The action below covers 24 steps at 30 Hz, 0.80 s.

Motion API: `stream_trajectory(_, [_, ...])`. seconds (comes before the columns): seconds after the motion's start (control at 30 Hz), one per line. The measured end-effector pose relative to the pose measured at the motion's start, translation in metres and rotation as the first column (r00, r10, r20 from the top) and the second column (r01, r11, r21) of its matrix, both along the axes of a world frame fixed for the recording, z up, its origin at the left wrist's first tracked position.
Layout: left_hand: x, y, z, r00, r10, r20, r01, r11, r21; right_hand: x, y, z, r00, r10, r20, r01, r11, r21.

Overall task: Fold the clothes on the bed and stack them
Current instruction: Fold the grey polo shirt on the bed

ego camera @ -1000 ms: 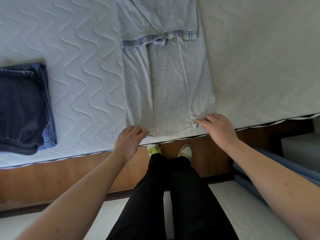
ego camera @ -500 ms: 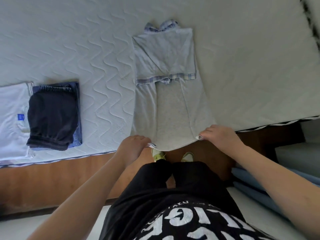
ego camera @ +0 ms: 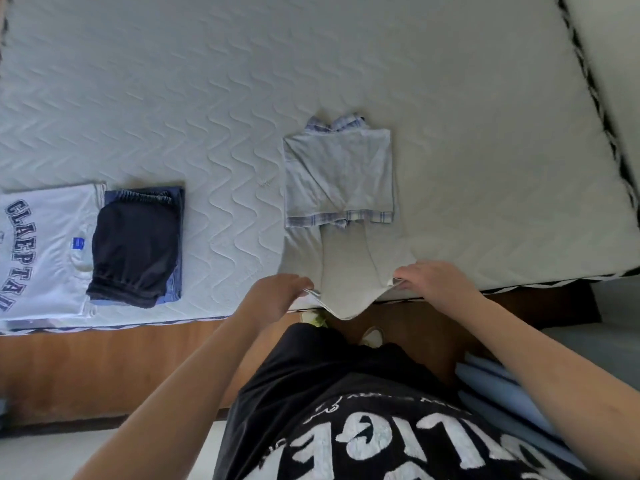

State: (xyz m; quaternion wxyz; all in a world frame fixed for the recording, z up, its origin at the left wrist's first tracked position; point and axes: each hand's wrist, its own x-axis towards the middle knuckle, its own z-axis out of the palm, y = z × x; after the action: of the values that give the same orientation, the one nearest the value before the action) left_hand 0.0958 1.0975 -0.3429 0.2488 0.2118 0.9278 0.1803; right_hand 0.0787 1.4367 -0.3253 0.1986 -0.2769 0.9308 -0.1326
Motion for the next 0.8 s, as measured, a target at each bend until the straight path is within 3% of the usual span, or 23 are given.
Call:
stream_trajectory(0.13, [-0.059,-0.008,0.005,0.997,0.074,-0.021,-0.073,0.997,0.035,-0.052,-0.005,0.013,0.998,-0.046,0.044,0.045,0.999,0.026])
stream_trajectory(0.47, [-0.222,-0.026,0.009,0.990,-0.069,0.124,0.054,0.991,0.121,-0.182,-0.037,0.034,0.993,-0.106,0.058,0.104,0.994,0.040])
stream_trajectory(0.6, [-0.269,-0.026,0.002,0.981,-0.050,0.187,0.023,0.989,0.146,-0.230,-0.031,0.019,0.983,-0.182,0.038,0.185,0.979,-0.080])
stream_trajectory(0.8, [-0.361,-0.027,-0.043,0.985,-0.037,0.170,0.021,0.995,0.095,-0.323,-0.013,-0.043,0.980,-0.179,0.083,0.189,0.972,-0.141])
